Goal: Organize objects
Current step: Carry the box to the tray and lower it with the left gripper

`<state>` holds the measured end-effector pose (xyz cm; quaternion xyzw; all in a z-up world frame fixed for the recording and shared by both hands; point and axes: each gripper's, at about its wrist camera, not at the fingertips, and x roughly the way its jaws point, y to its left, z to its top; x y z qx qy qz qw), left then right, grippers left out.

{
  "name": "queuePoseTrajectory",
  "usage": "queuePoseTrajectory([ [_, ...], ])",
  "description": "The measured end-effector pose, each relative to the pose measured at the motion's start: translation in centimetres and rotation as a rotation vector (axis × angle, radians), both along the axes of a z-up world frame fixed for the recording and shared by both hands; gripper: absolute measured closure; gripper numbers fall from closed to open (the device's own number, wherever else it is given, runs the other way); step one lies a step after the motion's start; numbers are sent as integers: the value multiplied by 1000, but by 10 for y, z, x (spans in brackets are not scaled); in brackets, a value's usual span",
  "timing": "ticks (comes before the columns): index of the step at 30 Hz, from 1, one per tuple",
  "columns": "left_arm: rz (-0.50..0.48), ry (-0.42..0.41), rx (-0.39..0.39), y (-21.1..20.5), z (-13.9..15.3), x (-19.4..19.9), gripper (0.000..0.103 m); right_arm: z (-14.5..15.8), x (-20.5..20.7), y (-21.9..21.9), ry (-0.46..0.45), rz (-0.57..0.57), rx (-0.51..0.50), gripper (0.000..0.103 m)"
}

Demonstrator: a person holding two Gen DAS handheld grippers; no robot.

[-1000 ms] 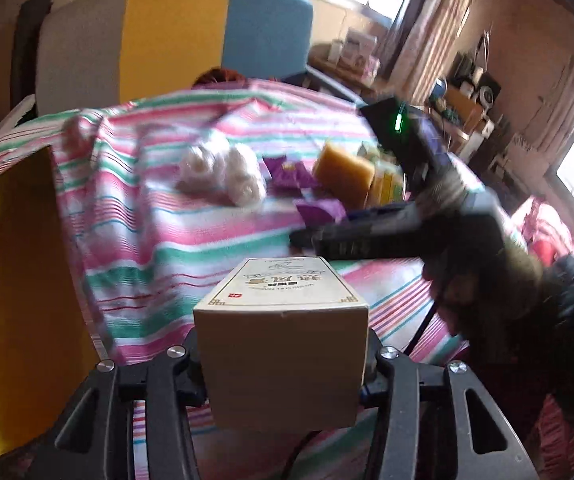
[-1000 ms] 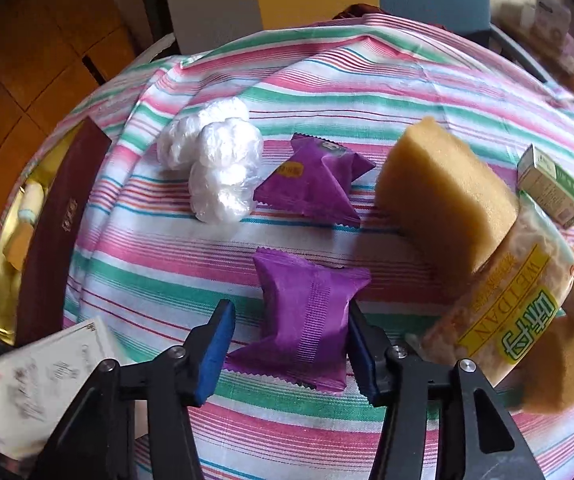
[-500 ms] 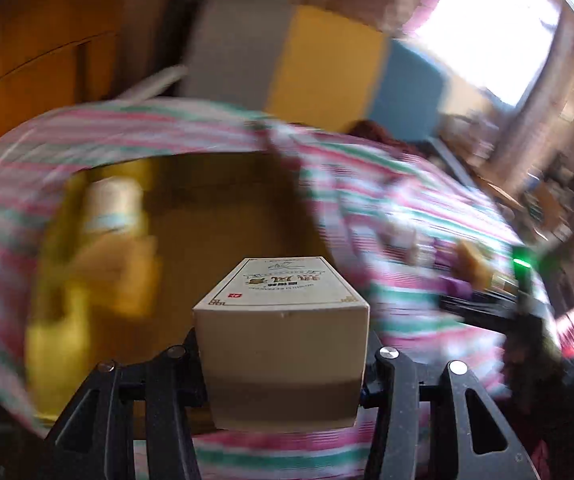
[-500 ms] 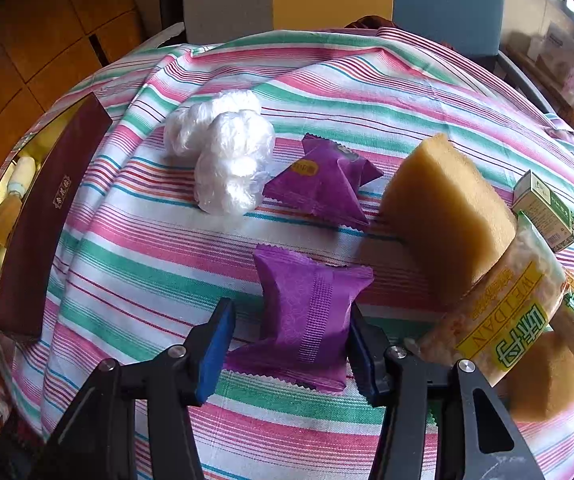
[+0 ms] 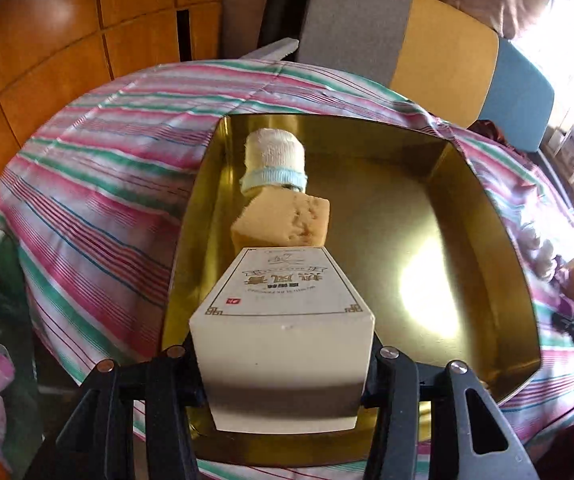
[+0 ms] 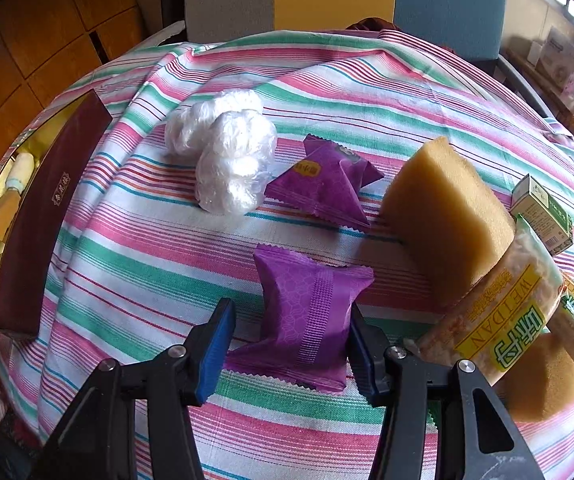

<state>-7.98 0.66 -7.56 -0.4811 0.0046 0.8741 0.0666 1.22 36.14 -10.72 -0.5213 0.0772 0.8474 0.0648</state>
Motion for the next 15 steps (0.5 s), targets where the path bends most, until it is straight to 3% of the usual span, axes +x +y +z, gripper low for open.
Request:
queuePoseTrajectory([
  [2,-20,20,-52,1,-2,3,52,0,0,0,0,0,1,49],
  [6,-58,-35,-32,-4,-11,11,52,0,0,0,-1,0,1,49],
  [8,-30,-56,-6,-12,-14,16,51,0,0,0,-1,0,2,49],
  [13,-23,-1,10,-16,1,24,46,1,0,0,0,-1,1,49],
  [15,-19,38,-39,-14,5,25,46,1,0,0,0,-1,1,49],
])
